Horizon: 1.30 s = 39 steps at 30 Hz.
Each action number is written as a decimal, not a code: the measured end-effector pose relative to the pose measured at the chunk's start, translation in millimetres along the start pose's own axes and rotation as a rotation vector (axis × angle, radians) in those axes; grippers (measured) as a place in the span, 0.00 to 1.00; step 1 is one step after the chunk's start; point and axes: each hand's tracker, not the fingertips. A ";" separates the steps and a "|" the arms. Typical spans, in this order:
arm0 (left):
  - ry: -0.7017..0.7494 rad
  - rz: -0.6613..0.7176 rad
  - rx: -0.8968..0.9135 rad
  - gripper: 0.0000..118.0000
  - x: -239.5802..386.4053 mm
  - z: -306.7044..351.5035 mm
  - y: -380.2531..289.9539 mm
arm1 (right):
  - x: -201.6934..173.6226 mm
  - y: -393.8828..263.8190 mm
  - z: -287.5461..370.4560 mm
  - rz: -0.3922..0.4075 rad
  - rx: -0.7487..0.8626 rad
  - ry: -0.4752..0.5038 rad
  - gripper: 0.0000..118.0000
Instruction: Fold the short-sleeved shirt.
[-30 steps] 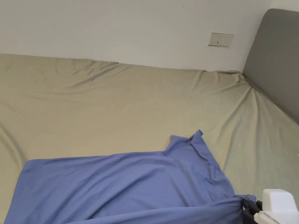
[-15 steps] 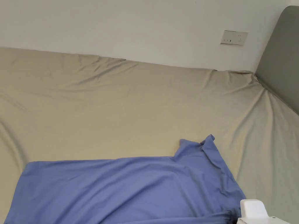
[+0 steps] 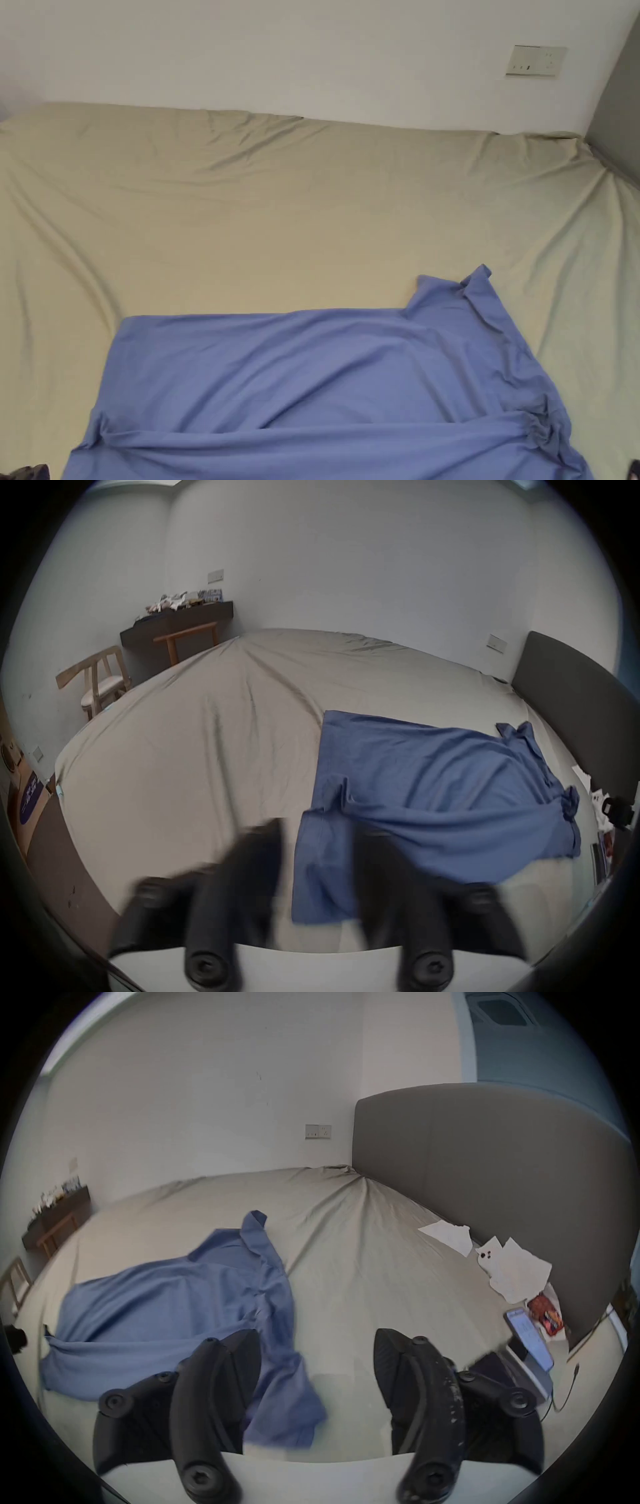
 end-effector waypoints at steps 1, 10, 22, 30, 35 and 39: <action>-0.003 0.009 -0.007 0.12 -2.3 -1.3 -5.5 | -0.5 -8.1 6.5 -0.016 -0.009 -0.006 0.39; -0.053 0.076 -0.158 0.00 0.6 6.9 -64.0 | -26.7 -75.0 50.9 -0.093 -0.192 0.061 0.01; -0.079 -0.015 -0.158 0.79 -6.8 -47.3 -49.2 | -33.3 -34.2 51.4 -0.154 -0.085 0.172 0.01; 0.007 -0.078 -0.200 0.27 10.7 -54.5 -43.3 | -36.5 -41.3 36.2 -0.118 -0.166 0.139 0.01; -0.058 -0.011 -0.208 0.14 -3.3 -49.3 -39.2 | -25.8 -44.6 -2.2 -0.013 -0.240 0.040 0.02; -0.093 0.076 -0.209 0.08 -11.6 -45.6 -35.5 | -15.6 -44.2 -37.7 0.046 -0.257 -0.009 0.58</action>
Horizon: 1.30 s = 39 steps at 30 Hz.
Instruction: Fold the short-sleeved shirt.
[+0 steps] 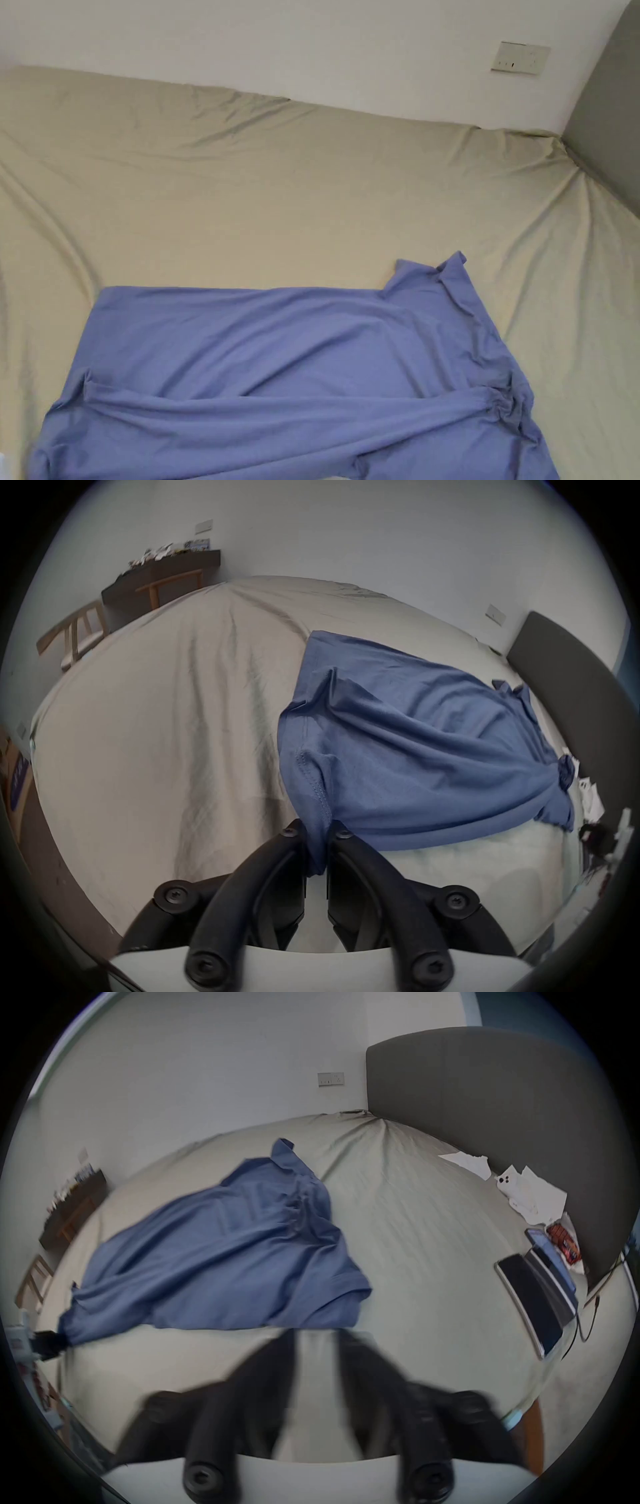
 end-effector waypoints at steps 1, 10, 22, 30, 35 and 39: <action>0.001 -0.008 0.001 0.08 1.1 0.2 0.3 | 2.3 1.2 -7.0 -0.001 0.003 0.001 0.75; 0.033 -0.067 -0.002 0.05 18.7 4.8 8.6 | 11.6 16.0 -52.0 -0.097 -0.029 0.030 0.78; 0.022 -0.108 0.008 0.04 21.8 31.4 19.1 | 6.0 22.4 -7.2 0.036 -0.012 0.072 0.06; 0.019 -0.116 0.037 0.04 1.5 60.1 17.0 | 27.6 -13.3 68.9 0.064 0.011 0.007 0.06; 0.029 -0.125 -0.024 0.04 -7.0 56.4 -2.9 | 37.1 -45.3 77.9 0.063 -0.061 -0.008 0.07; 0.053 -0.152 -0.052 0.04 -6.6 55.2 -21.0 | 26.5 -62.0 68.0 0.090 -0.096 -0.032 0.07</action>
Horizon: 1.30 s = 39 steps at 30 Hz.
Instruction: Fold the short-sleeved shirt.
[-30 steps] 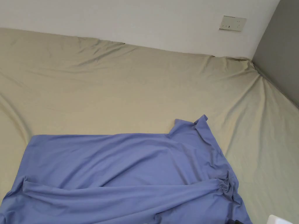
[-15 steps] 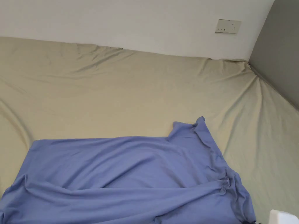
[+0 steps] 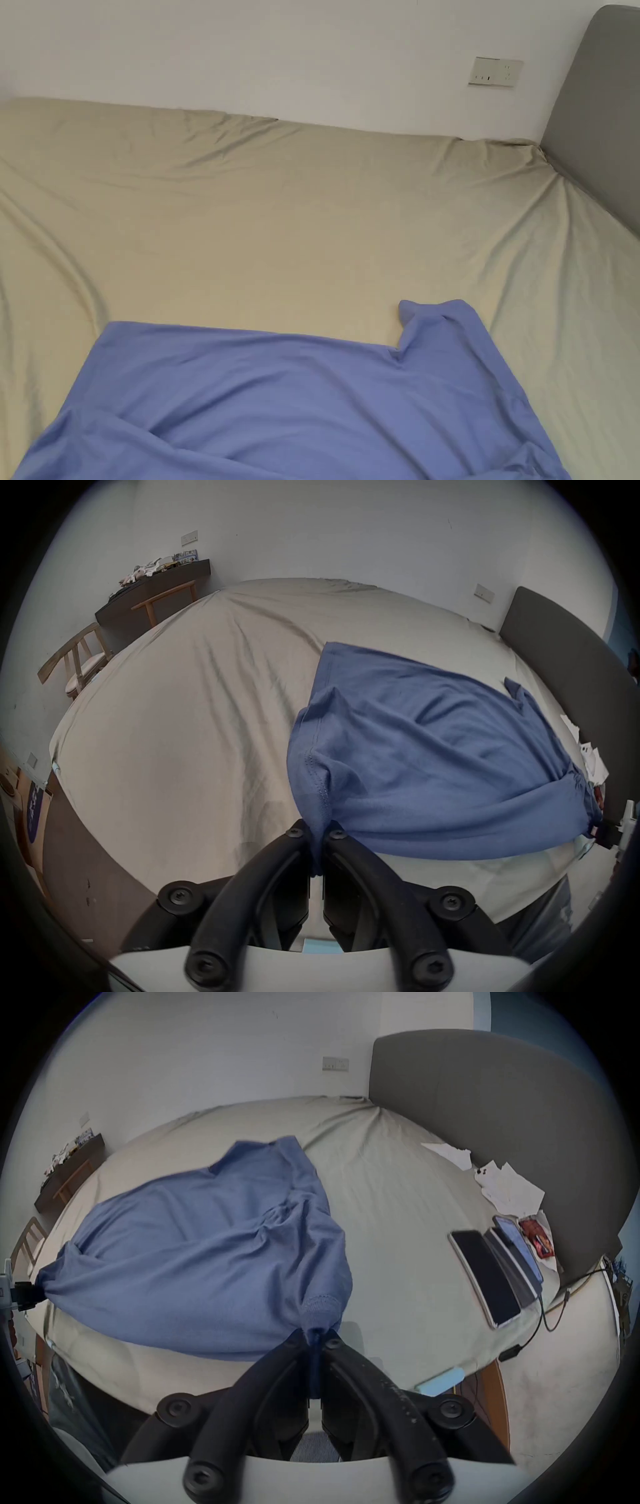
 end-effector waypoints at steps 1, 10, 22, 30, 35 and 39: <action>0.001 0.000 -0.007 0.04 0.2 -0.3 -3.2 | -3.9 0.5 -3.6 0.025 -0.006 -0.021 0.07; 0.105 0.004 -0.033 0.52 -16.7 -2.8 -18.2 | 5.6 -1.6 -14.0 -0.038 -0.104 -0.287 0.68; -0.009 0.131 0.230 0.00 -17.8 49.2 31.0 | 13.0 49.5 80.0 -0.236 0.282 -0.138 0.01; -0.091 0.056 0.222 0.00 7.9 -17.2 113.1 | -36.1 75.0 34.4 -0.140 0.176 0.011 0.01; -0.137 -0.013 0.195 0.00 9.8 -81.1 180.9 | -47.5 91.9 18.8 -0.107 0.132 -0.008 0.01; -0.149 -0.028 0.180 0.00 7.8 -132.7 226.2 | -48.9 106.4 9.9 -0.101 0.122 -0.019 0.01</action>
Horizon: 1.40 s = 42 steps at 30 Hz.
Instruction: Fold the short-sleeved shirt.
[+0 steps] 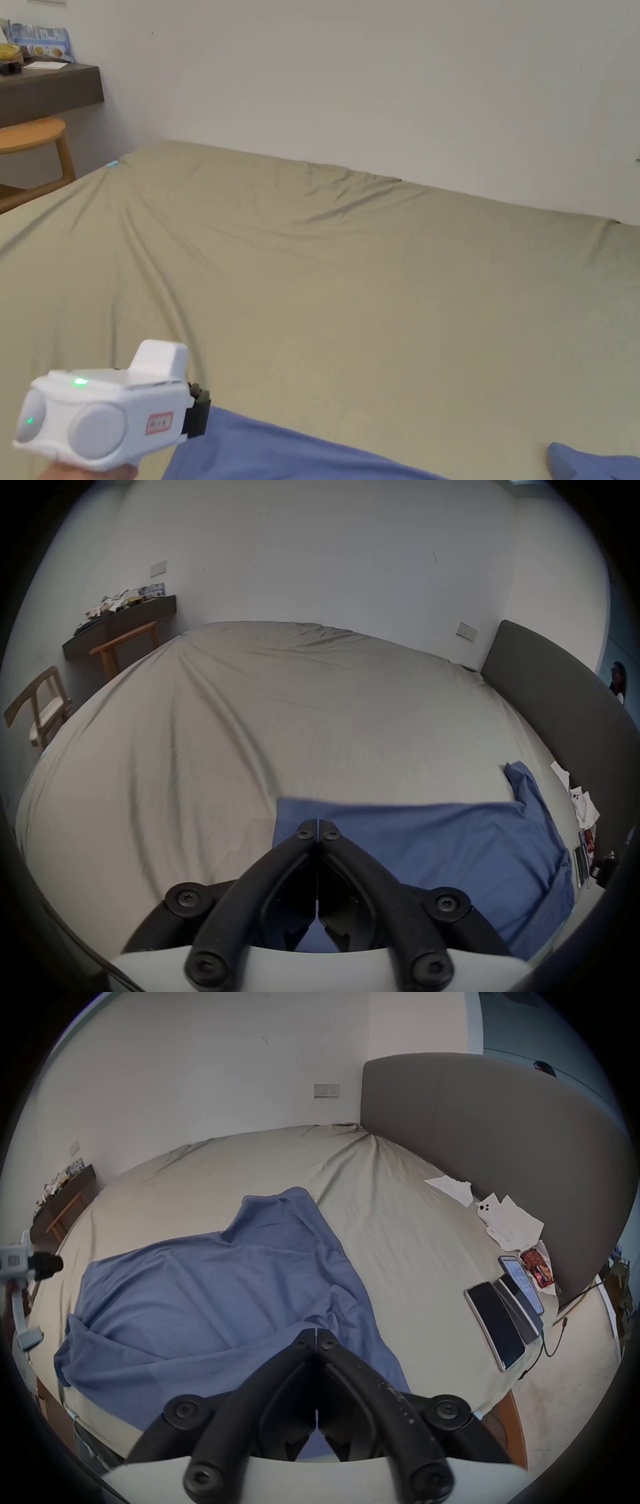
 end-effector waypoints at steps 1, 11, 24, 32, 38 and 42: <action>0.008 0.008 -0.026 0.00 -2.9 -14.5 7.2 | 0.9 2.7 -3.3 -0.011 -0.006 0.008 0.01; 0.003 -0.013 -0.152 0.76 -15.1 -71.9 -5.8 | -10.2 12.6 -17.5 0.002 -0.018 0.038 0.01; -0.044 -0.056 -0.175 0.04 -5.6 -42.6 -13.1 | 0.8 18.6 -34.3 -0.018 -0.052 0.073 0.01; -0.054 -0.062 -0.150 0.04 4.2 -18.3 -10.3 | 35.7 76.8 -112.5 -0.029 0.000 0.148 0.64; -0.020 -0.080 -0.182 0.04 12.7 -22.6 -12.2 | 34.2 102.8 -191.3 0.025 -0.062 0.097 0.83; -0.007 -0.085 -0.199 0.04 16.6 -26.1 -13.8 | 26.2 110.1 -226.2 0.057 -0.126 0.050 0.82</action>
